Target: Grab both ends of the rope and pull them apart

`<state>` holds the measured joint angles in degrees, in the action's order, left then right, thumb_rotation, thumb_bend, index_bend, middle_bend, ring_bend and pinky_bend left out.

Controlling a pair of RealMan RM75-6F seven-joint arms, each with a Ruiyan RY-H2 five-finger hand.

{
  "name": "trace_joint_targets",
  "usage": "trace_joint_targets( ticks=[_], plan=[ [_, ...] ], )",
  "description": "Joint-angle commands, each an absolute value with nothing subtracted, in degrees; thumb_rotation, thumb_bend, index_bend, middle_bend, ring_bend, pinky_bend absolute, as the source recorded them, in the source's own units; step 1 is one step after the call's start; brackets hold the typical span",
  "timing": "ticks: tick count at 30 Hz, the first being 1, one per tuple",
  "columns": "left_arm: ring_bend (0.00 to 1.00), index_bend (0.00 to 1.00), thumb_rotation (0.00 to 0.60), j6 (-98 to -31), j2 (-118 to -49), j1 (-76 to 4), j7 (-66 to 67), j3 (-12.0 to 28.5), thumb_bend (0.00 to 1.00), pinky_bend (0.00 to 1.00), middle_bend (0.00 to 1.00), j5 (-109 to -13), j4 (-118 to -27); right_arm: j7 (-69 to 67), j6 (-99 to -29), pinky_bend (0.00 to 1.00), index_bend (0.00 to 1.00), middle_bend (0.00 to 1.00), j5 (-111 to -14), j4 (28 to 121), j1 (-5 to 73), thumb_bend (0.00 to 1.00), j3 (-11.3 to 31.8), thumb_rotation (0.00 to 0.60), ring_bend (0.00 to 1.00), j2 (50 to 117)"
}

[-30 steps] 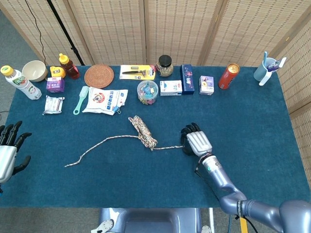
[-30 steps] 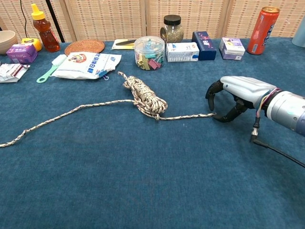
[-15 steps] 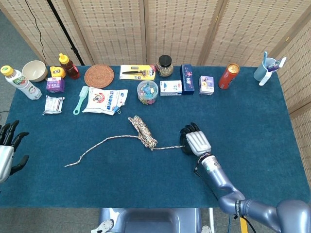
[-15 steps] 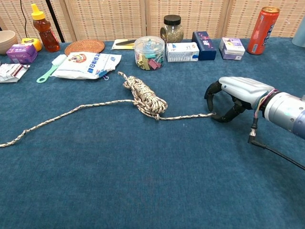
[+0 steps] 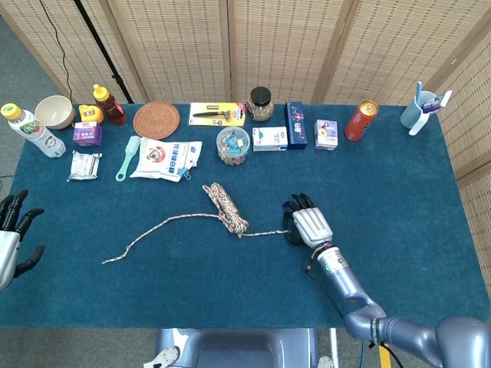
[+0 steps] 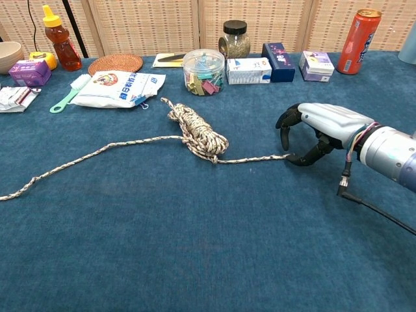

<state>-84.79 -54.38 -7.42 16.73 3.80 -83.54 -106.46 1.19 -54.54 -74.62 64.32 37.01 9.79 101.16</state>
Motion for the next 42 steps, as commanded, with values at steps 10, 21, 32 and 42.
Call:
trace_joint_targets(
  ticks=[10, 21, 32, 42],
  plan=[
    [0.01, 0.24, 0.600, -84.99, -54.13, -7.25, 16.83, 3.75, 0.27, 0.00, 0.04, -83.64, -106.51, 1.25, -54.66, 0.00, 0.52, 0.19, -74.68, 63.35, 37.08, 0.39, 9.62, 0.600, 0.03, 101.82],
    [0.00, 0.24, 0.600, -85.32, -53.92, -6.97, 16.72, 3.73, 0.27, 0.00, 0.04, -83.59, -106.52, 1.02, -54.27, 0.00, 0.53, 0.19, -74.65, 62.03, 37.30, 0.41, 9.53, 0.600, 0.03, 102.44],
    [0.00, 0.24, 0.600, -85.62, -53.75, -6.85, 16.74, 3.80, 0.27, 0.00, 0.04, -83.83, -106.57, 1.00, -53.89, 0.00, 0.52, 0.19, -74.89, 61.77, 37.36, 0.42, 9.16, 0.600, 0.04, 102.46],
    [0.00, 0.24, 0.600, -85.94, -53.55, -6.64, 16.75, 3.86, 0.27, 0.00, 0.04, -83.86, -106.57, 0.75, -53.54, 0.00, 0.55, 0.22, -74.82, 60.63, 37.69, 0.47, 9.32, 0.600, 0.04, 103.22]
  ],
)
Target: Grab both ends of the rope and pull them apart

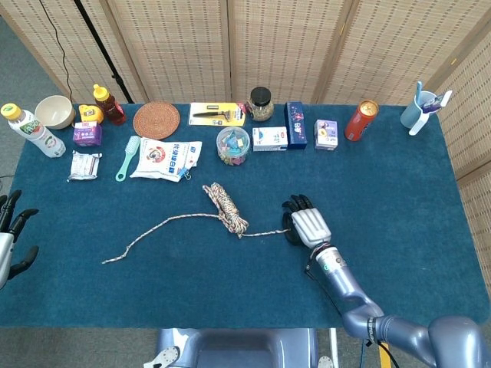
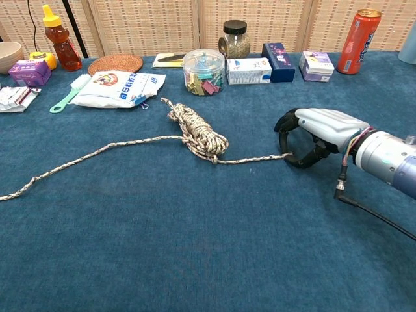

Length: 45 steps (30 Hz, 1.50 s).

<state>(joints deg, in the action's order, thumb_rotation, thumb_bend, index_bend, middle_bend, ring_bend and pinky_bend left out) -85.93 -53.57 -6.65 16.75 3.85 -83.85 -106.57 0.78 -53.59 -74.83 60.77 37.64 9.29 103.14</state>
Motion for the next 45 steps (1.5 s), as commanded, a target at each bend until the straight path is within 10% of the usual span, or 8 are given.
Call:
trace_joint_targets(
  ticks=[1, 24, 45],
  plan=[
    [0.00, 0.24, 0.600, -85.96, -53.53, -6.64, 16.76, 3.86, 0.27, 0.00, 0.04, -83.88, -106.57, 0.72, -53.54, 0.00, 0.55, 0.22, -74.83, 60.51, 37.72, 0.48, 9.34, 0.600, 0.04, 103.29],
    [0.00, 0.24, 0.600, -83.73, -53.50, -7.99, 18.21, 3.39, 0.27, 0.00, 0.04, -85.48, -106.73, 0.25, -56.63, 0.00, 0.58, 0.25, -76.00, 63.20, 36.60, 0.52, 9.58, 0.600, 0.07, 101.20],
    [0.00, 0.28, 0.600, -67.01, -59.61, -19.55, 18.32, 1.56, 0.28, 0.00, 0.04, -92.02, -96.11, 2.91, -60.96, 0.00, 0.59, 0.26, -76.32, 71.58, 33.81, 0.52, 9.10, 0.600, 0.07, 96.84]
  ],
)
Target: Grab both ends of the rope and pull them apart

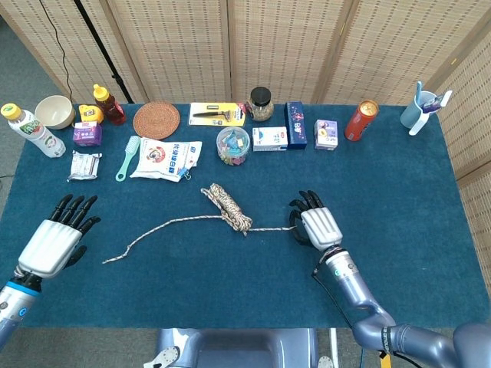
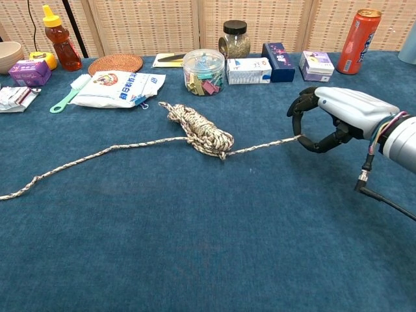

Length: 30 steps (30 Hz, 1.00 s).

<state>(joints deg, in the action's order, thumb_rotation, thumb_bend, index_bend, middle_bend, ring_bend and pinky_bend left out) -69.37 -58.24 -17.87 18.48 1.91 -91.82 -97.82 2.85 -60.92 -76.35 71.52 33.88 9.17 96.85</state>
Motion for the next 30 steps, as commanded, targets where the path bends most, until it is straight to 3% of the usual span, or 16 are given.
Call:
trace_joint_targets(
  ticks=[1, 14, 30],
  plan=[
    [0.00, 0.28, 0.600, -66.43, -60.07, -19.91, 18.24, 1.42, 0.28, 0.00, 0.04, -92.03, -95.53, 2.94, -60.97, 0.00, 0.59, 0.26, -76.30, 71.59, 33.75, 0.52, 9.05, 0.600, 0.07, 96.83],
    [0.00, 0.38, 0.600, -62.30, -66.94, -22.66, 13.60, -1.41, 0.28, 0.00, 0.02, -93.98, -84.30, 2.57, -60.24, 0.00, 0.59, 0.26, -75.93, 70.79, 33.60, 0.52, 8.79, 0.600, 0.08, 97.29],
    [0.00, 0.44, 0.600, -62.72, -77.07, -25.54, 10.39, -3.81, 0.28, 0.00, 0.02, -98.15, -71.93, 1.70, -59.36, 0.00, 0.59, 0.26, -75.63, 68.99, 33.57, 0.52, 8.74, 0.600, 0.08, 97.86]
  ],
)
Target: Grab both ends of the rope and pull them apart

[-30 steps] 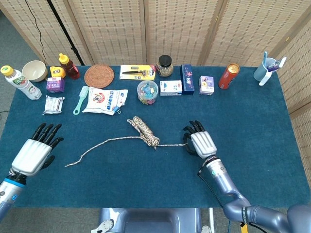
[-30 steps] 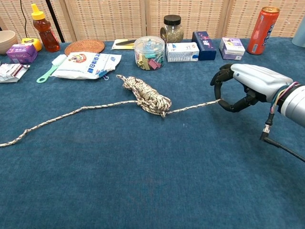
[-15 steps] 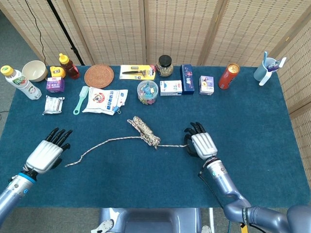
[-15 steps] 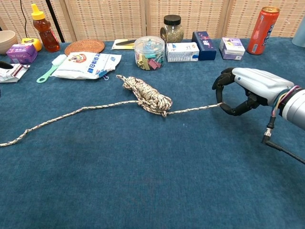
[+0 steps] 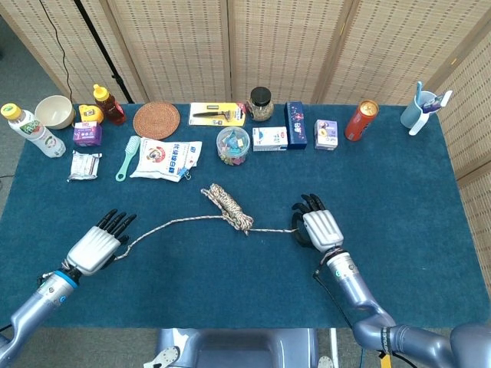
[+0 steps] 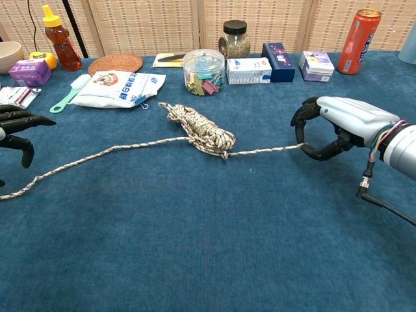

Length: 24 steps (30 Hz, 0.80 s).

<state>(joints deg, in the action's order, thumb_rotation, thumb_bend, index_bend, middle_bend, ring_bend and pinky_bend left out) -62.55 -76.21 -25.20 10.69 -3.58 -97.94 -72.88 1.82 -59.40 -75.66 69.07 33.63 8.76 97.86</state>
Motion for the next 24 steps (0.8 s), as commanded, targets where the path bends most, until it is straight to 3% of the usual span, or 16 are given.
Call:
trace_joint_targets(
  ticks=[1, 24],
  plan=[
    [0.00, 0.45, 0.600, -62.82, -77.39, -25.60, 10.44, -3.84, 0.28, 0.00, 0.02, -98.15, -71.58, 1.67, -59.34, 0.00, 0.59, 0.26, -75.63, 68.91, 33.55, 0.52, 8.71, 0.600, 0.08, 97.87],
    [0.00, 0.45, 0.600, -62.16, -81.42, -28.18, 9.99, -4.33, 0.28, 0.00, 0.02, -97.13, -67.08, 1.05, -58.49, 0.00, 0.59, 0.27, -75.40, 67.70, 33.58, 0.52, 8.78, 0.600, 0.08, 98.40]
  ],
)
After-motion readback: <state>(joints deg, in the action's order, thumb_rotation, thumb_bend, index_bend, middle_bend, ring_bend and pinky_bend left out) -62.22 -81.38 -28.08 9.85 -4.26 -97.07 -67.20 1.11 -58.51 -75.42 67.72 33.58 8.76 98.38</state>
